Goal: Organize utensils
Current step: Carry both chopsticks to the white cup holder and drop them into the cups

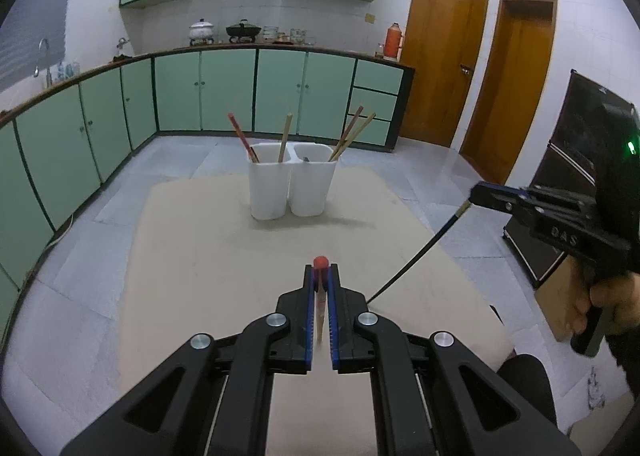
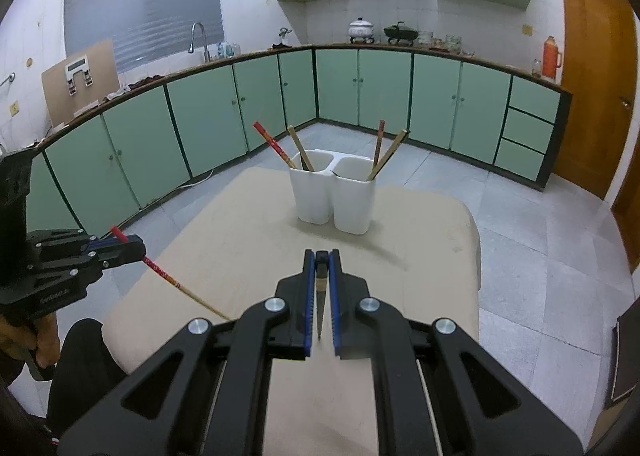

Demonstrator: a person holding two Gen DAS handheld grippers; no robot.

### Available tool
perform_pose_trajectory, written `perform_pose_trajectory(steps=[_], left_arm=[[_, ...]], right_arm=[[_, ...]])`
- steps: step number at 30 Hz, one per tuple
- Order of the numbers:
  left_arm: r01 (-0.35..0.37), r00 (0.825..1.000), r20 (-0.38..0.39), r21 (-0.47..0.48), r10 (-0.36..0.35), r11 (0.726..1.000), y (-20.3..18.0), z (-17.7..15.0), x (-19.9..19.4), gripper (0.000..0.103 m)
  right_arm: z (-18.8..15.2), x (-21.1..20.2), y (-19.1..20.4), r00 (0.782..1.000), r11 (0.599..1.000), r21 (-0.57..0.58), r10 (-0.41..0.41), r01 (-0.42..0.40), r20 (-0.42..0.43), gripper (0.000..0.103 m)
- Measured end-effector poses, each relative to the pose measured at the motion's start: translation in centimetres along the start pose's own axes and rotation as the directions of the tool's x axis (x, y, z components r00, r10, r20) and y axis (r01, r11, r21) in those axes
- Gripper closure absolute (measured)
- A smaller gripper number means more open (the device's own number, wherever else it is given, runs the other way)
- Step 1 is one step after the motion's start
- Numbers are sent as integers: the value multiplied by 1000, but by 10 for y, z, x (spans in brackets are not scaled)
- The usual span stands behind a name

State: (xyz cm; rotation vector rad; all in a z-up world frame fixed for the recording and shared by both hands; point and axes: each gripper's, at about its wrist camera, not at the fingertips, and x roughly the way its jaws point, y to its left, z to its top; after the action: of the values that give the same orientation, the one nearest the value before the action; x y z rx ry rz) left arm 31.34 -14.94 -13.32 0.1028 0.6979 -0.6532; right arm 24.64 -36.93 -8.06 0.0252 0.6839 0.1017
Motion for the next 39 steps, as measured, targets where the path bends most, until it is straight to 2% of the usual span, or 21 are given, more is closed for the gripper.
perform_pose_trajectory(steps=[8,14,29,35,39], left_arm=[[-12,1000,-2,39,12,999,-3,15,5,97],[-15,1000,8,58,15,998,-4,21,4,97],[-28,998,60,111,21,993,-11,42,-17,97],[-38,996,88,130,26,991,-10,67,-26,97],[-59,992,120,133,43,989,0,98,-31,97]], right_arm=[[31,23,-2,998,1000,-19,18,-19,-55,97],[38,29,-3,997,999,-18,25,-26,-67,97],[73,-2,2,999,999,-38,31,-32,-27,97],[102,-18,7,1000,997,-70,24,-25,-7,97],[129,-22,5,1000,997,-70,22,-21,7,97]])
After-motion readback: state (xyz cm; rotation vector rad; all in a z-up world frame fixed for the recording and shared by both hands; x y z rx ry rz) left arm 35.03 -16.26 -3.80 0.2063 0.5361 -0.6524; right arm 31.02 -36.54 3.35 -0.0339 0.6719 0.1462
